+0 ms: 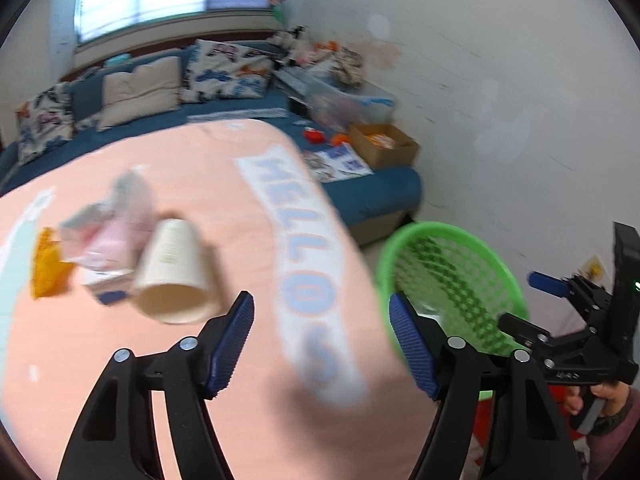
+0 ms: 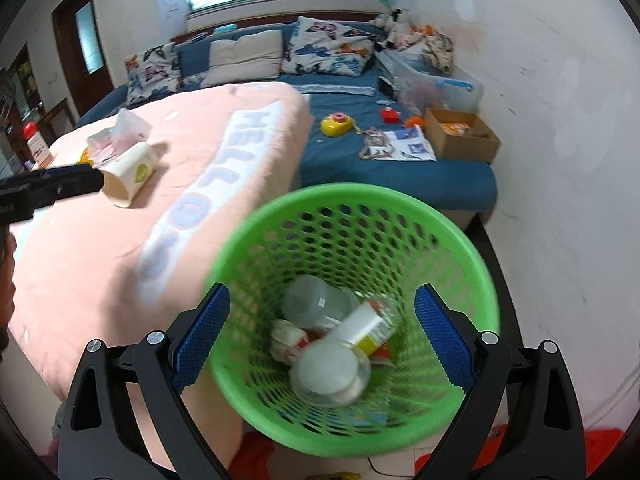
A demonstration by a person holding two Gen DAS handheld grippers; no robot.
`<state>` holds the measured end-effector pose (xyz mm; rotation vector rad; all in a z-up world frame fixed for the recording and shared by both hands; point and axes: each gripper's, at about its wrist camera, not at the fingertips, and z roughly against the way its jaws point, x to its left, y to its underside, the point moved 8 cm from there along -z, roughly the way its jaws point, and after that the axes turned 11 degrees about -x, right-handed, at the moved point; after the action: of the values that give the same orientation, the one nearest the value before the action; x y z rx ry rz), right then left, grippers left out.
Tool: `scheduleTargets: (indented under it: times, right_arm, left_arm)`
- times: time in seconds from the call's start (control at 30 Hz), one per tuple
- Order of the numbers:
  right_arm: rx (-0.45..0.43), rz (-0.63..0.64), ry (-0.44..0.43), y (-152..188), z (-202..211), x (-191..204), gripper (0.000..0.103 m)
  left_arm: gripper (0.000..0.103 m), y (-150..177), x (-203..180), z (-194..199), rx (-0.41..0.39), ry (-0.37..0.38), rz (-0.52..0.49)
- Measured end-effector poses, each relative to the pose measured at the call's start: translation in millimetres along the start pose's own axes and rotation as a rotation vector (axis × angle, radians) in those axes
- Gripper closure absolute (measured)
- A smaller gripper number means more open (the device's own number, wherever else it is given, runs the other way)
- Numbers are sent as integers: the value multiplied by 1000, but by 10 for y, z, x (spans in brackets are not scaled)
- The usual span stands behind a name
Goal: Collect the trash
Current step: 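Grasp the white plastic bag with the left tool while the right tool moves to the paper cup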
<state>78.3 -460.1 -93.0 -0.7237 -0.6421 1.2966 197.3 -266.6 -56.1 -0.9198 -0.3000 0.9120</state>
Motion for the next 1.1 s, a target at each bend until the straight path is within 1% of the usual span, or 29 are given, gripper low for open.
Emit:
scheduleTargets:
  times: [0.07,0.17,0.27,0.3,0.4,0.6,0.73,0.83,0.87,0.93,0.97,1.03,1.07,1.1]
  right_arm:
    - [-5,20,-17,-67,-47,148,10]
    - [-9,37,-52,-166,-116,371,10]
    - [-9,56,-84,-248,-189,594,10]
    - [-9,64,-91,-271,-206,662,10]
    - [-1,87,-117,-335,-290,884,10]
    - [21,127,-152,-456,-514,1252,10]
    - [32,139,-165,-520,-632,1407,10]
    - [38,151,-169,-560,-711,1505,10]
    - [40,153,-170,-570,-734,1532,10]
    - [44,159,-172,-586,-771,1574,10]
    - [46,162,-172,-589,-787,1596,10]
    - [51,169,-173,-598,-831,1626,10]
    - [53,172,-173,-598,-850,1642,10]
    - [56,174,-175,-598,-868,1660,10]
  left_arm:
    - [37,-65,206,34,-10,-36,10]
    - [38,-194,592,73,-34,-109,33]
    - [38,-312,929,46,-50,-173,37]
    - [38,-341,1000,35,-52,-183,33]
    - [38,-448,1242,-70,-62,-246,-13]
    - [38,-513,1456,-359,-34,-251,-54]
    - [37,-558,1500,-545,-27,-211,-69]
    - [38,-566,1536,-671,-13,-206,-81]
    - [40,-568,1549,-699,-9,-196,-79]
    - [53,-565,1580,-749,1,-184,-82]
    - [55,-561,1584,-769,6,-172,-79]
    - [67,-550,1600,-793,11,-156,-82]
    - [69,-540,1605,-800,12,-149,-85]
    - [79,-524,1610,-809,16,-139,-87]
